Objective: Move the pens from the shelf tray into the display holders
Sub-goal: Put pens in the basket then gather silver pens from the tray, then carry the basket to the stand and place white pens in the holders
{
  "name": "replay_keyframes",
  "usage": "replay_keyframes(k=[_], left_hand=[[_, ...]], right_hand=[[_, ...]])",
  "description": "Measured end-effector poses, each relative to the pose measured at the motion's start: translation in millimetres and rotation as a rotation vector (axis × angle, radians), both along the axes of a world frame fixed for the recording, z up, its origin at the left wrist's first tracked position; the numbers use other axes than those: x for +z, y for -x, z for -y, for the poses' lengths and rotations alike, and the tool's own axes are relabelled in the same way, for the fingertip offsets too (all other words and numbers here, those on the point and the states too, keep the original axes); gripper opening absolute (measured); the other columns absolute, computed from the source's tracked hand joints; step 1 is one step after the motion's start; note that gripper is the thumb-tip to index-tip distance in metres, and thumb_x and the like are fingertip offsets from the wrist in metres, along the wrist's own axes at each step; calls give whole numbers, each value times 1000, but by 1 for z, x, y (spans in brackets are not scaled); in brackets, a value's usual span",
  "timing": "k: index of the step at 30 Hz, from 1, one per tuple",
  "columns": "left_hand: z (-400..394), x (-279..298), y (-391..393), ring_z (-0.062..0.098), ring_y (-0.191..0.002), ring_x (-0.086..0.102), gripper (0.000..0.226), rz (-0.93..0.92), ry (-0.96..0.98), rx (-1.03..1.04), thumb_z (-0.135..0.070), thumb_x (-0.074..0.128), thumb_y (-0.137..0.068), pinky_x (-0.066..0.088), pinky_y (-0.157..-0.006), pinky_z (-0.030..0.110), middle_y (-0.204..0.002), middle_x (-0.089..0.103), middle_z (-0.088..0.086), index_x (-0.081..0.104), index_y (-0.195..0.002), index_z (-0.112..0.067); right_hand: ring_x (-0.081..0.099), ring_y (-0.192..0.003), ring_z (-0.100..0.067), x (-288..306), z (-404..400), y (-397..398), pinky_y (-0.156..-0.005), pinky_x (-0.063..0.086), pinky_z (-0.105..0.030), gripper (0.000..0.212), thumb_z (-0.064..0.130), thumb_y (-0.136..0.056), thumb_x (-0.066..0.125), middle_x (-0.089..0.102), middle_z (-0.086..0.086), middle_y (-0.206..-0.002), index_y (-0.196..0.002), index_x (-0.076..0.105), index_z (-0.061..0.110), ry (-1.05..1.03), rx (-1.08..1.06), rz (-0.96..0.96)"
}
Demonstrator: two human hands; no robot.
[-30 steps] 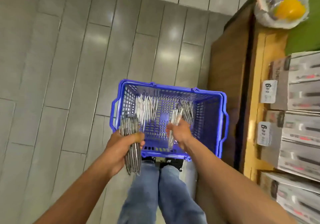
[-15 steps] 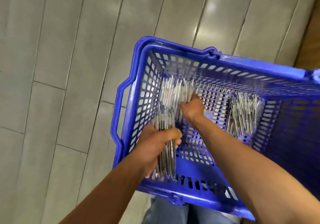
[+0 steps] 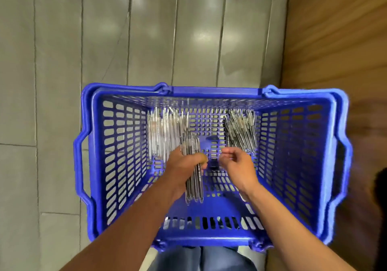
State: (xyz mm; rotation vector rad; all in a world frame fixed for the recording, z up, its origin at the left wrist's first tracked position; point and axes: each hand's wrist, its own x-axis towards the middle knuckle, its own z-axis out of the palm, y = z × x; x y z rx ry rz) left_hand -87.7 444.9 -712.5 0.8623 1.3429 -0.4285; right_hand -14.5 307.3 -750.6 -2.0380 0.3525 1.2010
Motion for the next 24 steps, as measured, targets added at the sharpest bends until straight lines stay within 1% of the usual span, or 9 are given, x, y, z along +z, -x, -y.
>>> replay_keyframes(k=[4, 6, 9, 11, 13, 16, 19, 22, 24], left_hand=[[35, -31, -43, 25, -72, 60, 23, -58, -86, -67, 8, 65, -65, 49, -68, 35, -79, 63, 14, 61, -86, 0], [52, -51, -64, 18, -74, 58, 39, -66, -105, -80, 1, 68, -68, 48, -67, 30, -86, 63, 7, 58, -105, 0], [79, -79, -93, 14, -76, 56, 45, -30, -142, -109, -5, 71, -73, 44, -65, 26, -96, 66, 7, 53, -114, -4], [98, -94, -107, 24, -99, 61, 62, -22, -203, -150, -7, 73, -74, 49, -81, 30, -125, 63, 14, 51, -132, -5], [111, -104, -120, 26, -118, 55, 87, -26, -231, -204, -11, 74, -78, 46, -94, 28, -145, 49, 13, 29, -153, -9], [120, -112, -133, 14, -84, 54, 89, -50, -257, -241, -15, 74, -83, 47, -71, 20, -140, 52, 13, 22, -155, -11], [123, -113, -135, 17, -79, 52, 77, -70, -302, -283, -14, 74, -83, 45, -63, 24, -124, 59, 10, 32, -147, -12], [125, -113, -132, 4, -68, 52, 59, -20, -300, -289, -10, 73, -85, 41, -51, 15, -101, 60, -3, 42, -135, -15], [124, -113, -129, -1, -69, 49, 55, -7, -274, -307, -6, 70, -87, 39, -51, 11, -105, 60, -4, 44, -135, -15]], right_hand=[[56, -81, -23, 24, 42, -10, -86, 48, -42, 22, -5, -91, 57, 61, -10, -86, -92, 61, 16, -44, -257, -6], [58, -79, -21, 32, 59, -6, -82, 50, -36, 18, -6, -91, 58, 64, -11, -86, -95, 62, 11, -57, -343, -16], [62, -73, -16, 41, 79, 4, -70, 53, -23, 12, -3, -92, 59, 67, -7, -79, -98, 64, 6, -76, -403, -26], [63, -69, -13, 46, 89, 13, -65, 53, -18, 11, -3, -92, 59, 67, -6, -77, -98, 64, 5, -91, -432, -42], [63, -69, -14, 50, 93, 18, -63, 53, -17, 11, -4, -92, 59, 68, -6, -75, -98, 64, 4, -106, -473, -57], [61, -70, -19, 58, 95, 19, -62, 52, -17, 11, -4, -91, 60, 68, -7, -73, -98, 65, 2, -121, -511, -59], [62, -71, -19, 67, 96, 14, -62, 53, -16, 11, -5, -90, 61, 68, -5, -71, -96, 65, 3, -140, -511, -54], [62, -72, -21, 74, 97, 9, -67, 52, -23, 8, -2, -90, 63, 67, -5, -71, -90, 67, 5, -118, -472, -29], [60, -72, -23, 77, 99, 7, -67, 51, -24, 9, -3, -90, 62, 64, -8, -71, -89, 66, 4, -107, -481, -20]])
